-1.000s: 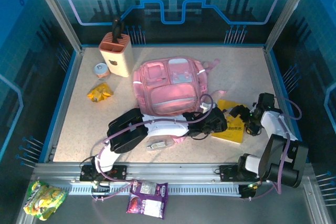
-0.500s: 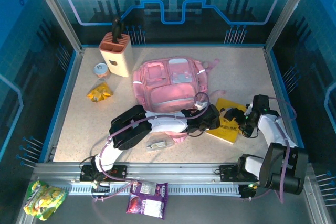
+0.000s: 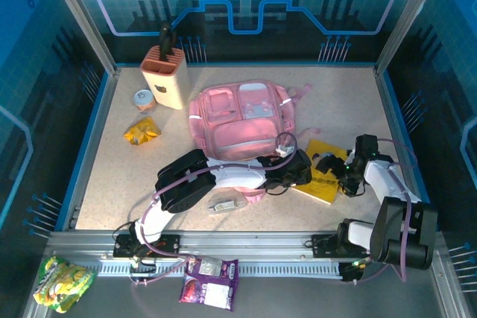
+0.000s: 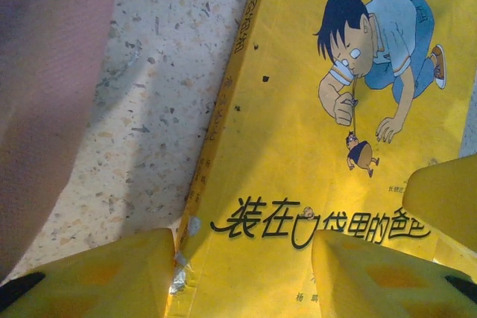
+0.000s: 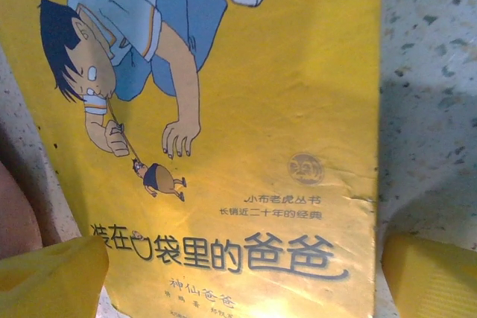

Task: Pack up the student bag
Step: Pick up the book from the middle-right of the table.

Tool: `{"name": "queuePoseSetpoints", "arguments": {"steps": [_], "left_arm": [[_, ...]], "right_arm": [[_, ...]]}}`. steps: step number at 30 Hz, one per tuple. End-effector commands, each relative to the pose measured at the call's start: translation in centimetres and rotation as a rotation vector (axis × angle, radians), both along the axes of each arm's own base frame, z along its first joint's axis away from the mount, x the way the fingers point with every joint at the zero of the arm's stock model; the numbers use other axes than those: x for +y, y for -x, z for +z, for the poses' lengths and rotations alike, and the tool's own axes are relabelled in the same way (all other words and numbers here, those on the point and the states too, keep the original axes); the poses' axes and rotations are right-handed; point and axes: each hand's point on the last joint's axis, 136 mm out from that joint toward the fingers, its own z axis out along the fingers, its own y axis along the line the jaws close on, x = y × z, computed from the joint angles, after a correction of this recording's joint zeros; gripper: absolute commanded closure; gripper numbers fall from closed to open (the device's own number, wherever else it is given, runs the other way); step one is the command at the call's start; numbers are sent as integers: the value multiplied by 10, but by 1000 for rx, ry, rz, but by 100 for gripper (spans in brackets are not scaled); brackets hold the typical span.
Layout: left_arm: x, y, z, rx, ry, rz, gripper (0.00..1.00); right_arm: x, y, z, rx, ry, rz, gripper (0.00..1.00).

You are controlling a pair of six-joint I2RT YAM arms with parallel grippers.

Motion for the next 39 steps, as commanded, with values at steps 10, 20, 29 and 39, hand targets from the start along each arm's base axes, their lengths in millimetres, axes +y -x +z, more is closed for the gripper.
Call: {"name": "queuePoseSetpoints", "arguments": {"steps": [10, 20, 29, 39], "left_arm": [[7, 1, -22, 21, -59, -16, 48], [7, 1, -24, 23, -58, -19, 49], [6, 2, -25, 27, -47, -27, 49], [3, 3, -20, 28, -29, -31, 48]], "right_arm": [[14, -1, 32, -65, -39, 46, 20], [18, -5, 45, -115, -58, 66, 40], [17, -7, 47, -134, -67, 63, 62], [16, -9, 54, -172, -87, 47, 94]]}}
